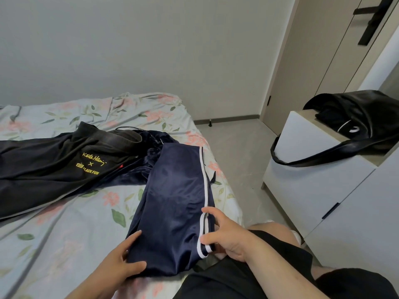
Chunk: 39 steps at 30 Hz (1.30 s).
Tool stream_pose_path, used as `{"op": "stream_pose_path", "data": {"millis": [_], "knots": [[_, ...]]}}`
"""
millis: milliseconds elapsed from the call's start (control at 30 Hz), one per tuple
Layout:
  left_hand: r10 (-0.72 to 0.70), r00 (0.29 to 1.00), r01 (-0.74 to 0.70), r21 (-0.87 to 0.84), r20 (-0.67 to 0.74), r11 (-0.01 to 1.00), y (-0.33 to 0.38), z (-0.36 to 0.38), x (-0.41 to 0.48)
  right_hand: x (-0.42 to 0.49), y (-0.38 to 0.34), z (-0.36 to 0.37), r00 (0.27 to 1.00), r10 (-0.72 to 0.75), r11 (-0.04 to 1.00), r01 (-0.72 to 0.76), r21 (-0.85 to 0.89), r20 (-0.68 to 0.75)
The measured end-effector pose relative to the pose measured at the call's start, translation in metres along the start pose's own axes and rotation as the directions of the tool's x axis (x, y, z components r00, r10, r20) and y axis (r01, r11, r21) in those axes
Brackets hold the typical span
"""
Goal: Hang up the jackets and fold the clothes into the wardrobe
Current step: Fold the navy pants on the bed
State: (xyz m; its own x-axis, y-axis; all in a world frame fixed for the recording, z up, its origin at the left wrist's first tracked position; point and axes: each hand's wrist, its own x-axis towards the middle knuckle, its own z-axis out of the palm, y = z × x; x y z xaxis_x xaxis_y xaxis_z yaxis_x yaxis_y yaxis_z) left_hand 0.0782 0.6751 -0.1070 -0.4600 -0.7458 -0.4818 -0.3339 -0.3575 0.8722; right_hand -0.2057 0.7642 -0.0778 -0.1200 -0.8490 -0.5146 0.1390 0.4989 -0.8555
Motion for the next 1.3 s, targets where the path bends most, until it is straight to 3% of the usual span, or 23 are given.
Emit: {"op": "stream_pose_path", "data": {"millis": [133, 233, 300, 367, 433, 467, 567, 700, 833, 933, 1033, 1100, 1133, 1200, 1300], "knots": [[-0.064, 0.986, 0.009, -0.333, -0.152, 0.943, 0.003, 0.001, 0.006, 0.000, -0.004, 0.000, 0.973, -0.168, 0.981, 0.181, 0.074, -0.157], [-0.052, 0.995, -0.009, -0.570, -0.090, 0.822, 0.012, -0.007, 0.009, 0.000, -0.009, -0.005, 0.965, -0.179, 0.932, 0.229, 0.282, -0.193], [0.020, 0.999, -0.045, -0.603, -0.048, 0.797, 0.018, -0.013, 0.009, 0.000, -0.010, -0.009, 0.975, -0.152, 0.869, 0.211, 0.448, -0.164], [0.065, 0.994, -0.097, -0.457, -0.085, 0.884, 0.023, -0.014, 0.010, -0.002, -0.011, -0.011, 0.977, -0.159, 0.854, 0.210, 0.476, -0.145], [0.154, 0.961, -0.191, -0.144, -0.230, 0.971, 0.024, -0.012, 0.012, -0.005, -0.009, -0.011, 0.974, -0.184, 0.890, 0.222, 0.398, -0.132], [0.202, 0.936, -0.219, -0.030, -0.287, 0.975, 0.024, -0.010, 0.014, -0.006, -0.008, -0.011, 0.971, -0.206, 0.906, 0.236, 0.352, -0.120], [0.264, 0.882, -0.254, 0.078, -0.391, 0.964, 0.031, -0.003, 0.019, -0.003, -0.004, -0.009, 0.958, -0.260, 0.918, 0.284, 0.277, -0.118], [0.408, 0.816, -0.309, 0.287, -0.409, 0.907, 0.048, 0.001, 0.021, -0.005, -0.006, -0.009, 0.915, -0.313, 0.938, 0.339, 0.069, -0.254], [0.402, 0.887, -0.342, 0.263, -0.225, 0.902, 0.061, -0.010, 0.020, -0.013, -0.016, -0.010, 0.878, -0.402, 0.916, 0.378, -0.137, -0.262], [0.359, 0.928, -0.311, 0.328, -0.097, 0.892, 0.072, -0.017, 0.014, -0.020, -0.016, -0.016, 0.885, -0.401, 0.916, 0.383, -0.119, -0.238], [0.104, 0.973, -0.161, 0.287, 0.205, 0.944, 0.086, -0.030, 0.005, -0.025, -0.012, -0.019, 0.959, -0.271, 0.961, 0.275, 0.032, -0.088], [-0.150, 0.882, -0.017, 0.348, 0.446, 0.938, 0.093, -0.034, -0.002, -0.025, -0.011, -0.017, 0.989, -0.114, 0.991, 0.107, 0.076, 0.099], [-0.208, 0.820, -0.002, 0.365, 0.534, 0.931, 0.093, -0.033, -0.004, -0.025, -0.012, -0.017, 0.984, -0.042, 0.998, 0.034, 0.050, 0.171], [-0.205, 0.736, 0.002, 0.301, 0.645, 0.954, 0.089, -0.036, -0.001, -0.024, -0.015, -0.016, 0.968, 0.037, 0.998, -0.050, 0.047, 0.250], [-0.065, 0.678, 0.077, 0.017, 0.732, 0.997, 0.081, -0.037, 0.006, -0.021, -0.018, -0.017, 0.969, 0.062, 0.986, -0.096, 0.136, 0.238]]}}
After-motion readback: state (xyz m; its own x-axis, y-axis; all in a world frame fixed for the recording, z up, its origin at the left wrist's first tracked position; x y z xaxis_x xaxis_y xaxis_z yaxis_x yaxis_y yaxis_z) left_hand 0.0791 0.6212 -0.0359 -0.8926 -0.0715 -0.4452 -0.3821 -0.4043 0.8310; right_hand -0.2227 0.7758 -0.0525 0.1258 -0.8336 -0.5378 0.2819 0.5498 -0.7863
